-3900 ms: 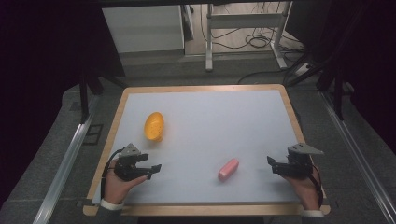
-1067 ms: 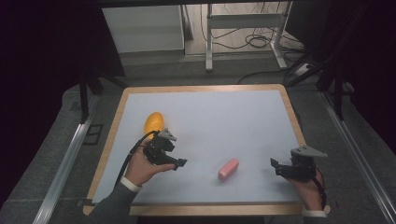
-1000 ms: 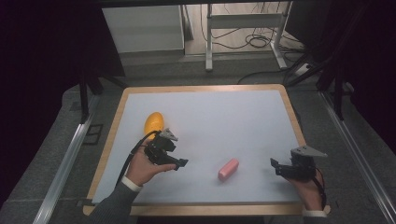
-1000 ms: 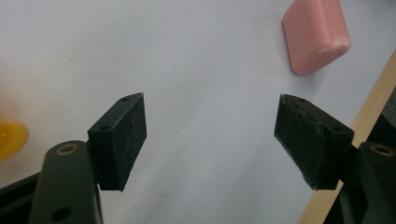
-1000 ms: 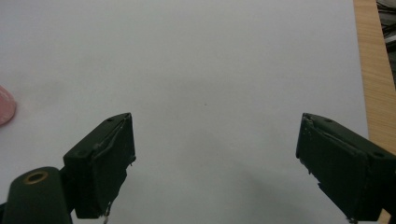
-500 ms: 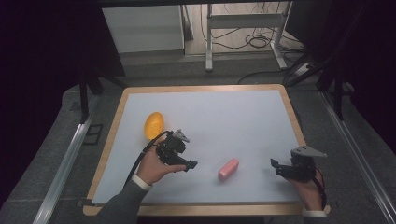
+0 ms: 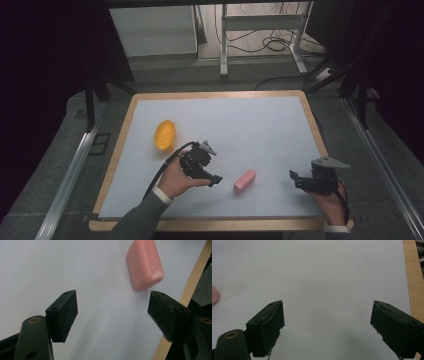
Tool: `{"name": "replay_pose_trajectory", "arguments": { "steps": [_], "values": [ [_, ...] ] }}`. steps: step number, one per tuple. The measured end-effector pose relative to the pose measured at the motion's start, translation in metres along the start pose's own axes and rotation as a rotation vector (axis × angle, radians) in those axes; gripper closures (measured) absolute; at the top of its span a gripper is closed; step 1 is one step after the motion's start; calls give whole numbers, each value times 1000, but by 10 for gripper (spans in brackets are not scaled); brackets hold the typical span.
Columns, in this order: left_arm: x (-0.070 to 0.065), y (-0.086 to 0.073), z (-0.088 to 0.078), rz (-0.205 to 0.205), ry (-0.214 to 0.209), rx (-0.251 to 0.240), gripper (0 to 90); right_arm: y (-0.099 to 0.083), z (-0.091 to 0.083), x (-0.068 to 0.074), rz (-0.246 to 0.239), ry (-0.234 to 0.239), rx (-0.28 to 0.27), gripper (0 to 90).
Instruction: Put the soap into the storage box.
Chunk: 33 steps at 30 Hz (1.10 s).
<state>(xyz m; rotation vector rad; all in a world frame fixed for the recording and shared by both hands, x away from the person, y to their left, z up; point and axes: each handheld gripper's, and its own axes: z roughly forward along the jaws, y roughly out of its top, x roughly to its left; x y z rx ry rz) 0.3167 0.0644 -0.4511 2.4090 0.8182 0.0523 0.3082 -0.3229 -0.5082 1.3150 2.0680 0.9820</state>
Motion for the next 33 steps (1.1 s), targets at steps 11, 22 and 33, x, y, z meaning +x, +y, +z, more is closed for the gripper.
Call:
{"name": "replay_pose_trajectory", "arguments": {
  "steps": [11, 22, 33],
  "values": [
    [-9, 12, 11, 33, -17, 22, 245, -1, -1, -1, 0, -1, 2, 113],
    [-18, 24, 25, 53, -24, 42, 247, -1, 1, -1, -1, -1, 8, 113],
    [-29, 39, 43, 75, -39, 80, 247, -2, 0, -1, 1, 0, 4, 113]
  ]
}}
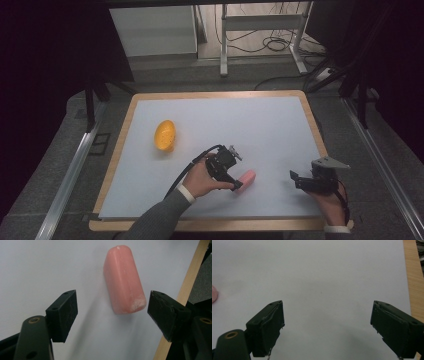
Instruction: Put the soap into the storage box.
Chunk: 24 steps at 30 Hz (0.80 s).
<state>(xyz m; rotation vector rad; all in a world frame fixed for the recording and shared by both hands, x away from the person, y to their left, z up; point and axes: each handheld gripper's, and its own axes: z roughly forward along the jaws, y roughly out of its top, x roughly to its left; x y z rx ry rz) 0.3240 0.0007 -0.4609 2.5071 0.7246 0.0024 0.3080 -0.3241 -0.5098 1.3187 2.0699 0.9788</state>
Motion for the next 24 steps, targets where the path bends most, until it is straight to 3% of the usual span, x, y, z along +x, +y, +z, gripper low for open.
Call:
{"name": "replay_pose_trajectory", "arguments": {
  "steps": [24],
  "values": [
    [-6, 22, 17, 9, 3, 56, 256, 0, -2, -1, 5, -2, -7, 113]
  ]
}}
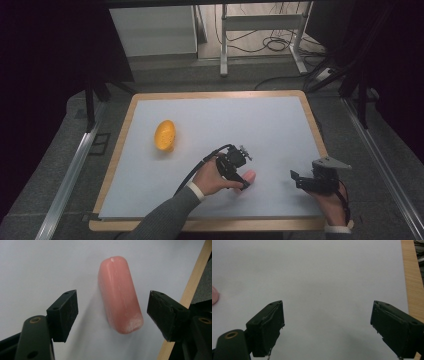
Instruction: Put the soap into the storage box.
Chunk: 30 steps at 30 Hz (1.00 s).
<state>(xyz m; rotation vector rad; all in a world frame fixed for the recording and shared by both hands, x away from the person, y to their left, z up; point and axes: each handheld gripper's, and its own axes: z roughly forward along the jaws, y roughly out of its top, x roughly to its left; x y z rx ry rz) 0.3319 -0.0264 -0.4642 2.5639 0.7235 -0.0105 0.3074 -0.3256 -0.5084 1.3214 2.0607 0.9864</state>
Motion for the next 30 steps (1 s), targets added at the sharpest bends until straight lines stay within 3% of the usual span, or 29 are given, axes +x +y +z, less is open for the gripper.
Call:
{"name": "replay_pose_trajectory", "arguments": {
  "steps": [18, 23, 30],
  "values": [
    [-5, 12, 23, 5, 8, 64, 371, -1, 1, -1, -1, -4, 6, 113],
    [-8, 13, 31, 2, 21, 94, 467, -1, 1, 0, -5, -5, 6, 113],
    [-9, 12, 32, -27, 54, 99, 599, -1, 2, 0, -6, -7, 10, 113]
  ]
}}
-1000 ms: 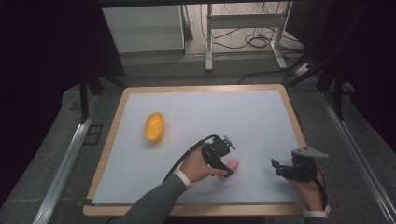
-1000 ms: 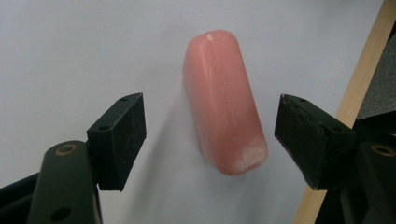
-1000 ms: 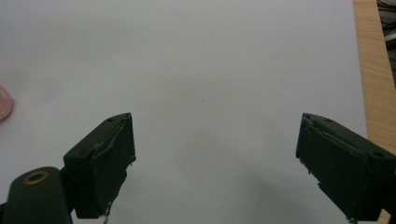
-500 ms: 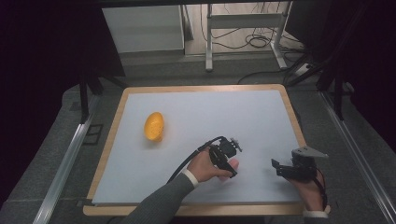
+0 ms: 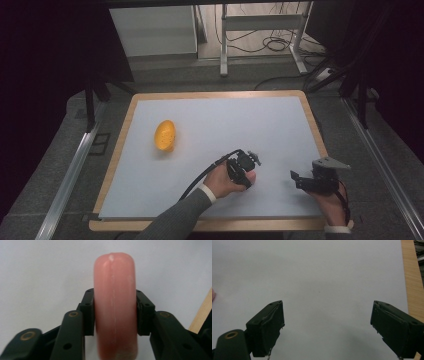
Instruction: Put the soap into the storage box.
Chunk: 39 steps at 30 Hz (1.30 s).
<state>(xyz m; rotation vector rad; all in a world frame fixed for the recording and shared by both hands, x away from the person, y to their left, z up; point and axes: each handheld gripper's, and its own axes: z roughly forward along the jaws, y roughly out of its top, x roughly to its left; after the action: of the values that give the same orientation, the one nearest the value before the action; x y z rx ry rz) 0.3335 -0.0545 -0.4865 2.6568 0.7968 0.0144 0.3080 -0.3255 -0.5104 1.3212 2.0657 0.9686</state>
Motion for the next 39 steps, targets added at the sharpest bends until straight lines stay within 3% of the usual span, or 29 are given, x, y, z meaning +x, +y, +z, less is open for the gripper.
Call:
{"name": "replay_pose_trajectory", "arguments": {
  "steps": [9, 23, 39],
  "values": [
    [5, -3, -3, -4, 3, -1, 603, 0, -1, 0, -1, -2, -4, 113],
    [18, -14, -28, -6, -13, -43, 603, 0, -1, -1, 4, -7, -3, 113],
    [38, -37, -51, -50, 3, -86, 603, 0, -2, -3, 9, -13, -4, 113]
  ]
}}
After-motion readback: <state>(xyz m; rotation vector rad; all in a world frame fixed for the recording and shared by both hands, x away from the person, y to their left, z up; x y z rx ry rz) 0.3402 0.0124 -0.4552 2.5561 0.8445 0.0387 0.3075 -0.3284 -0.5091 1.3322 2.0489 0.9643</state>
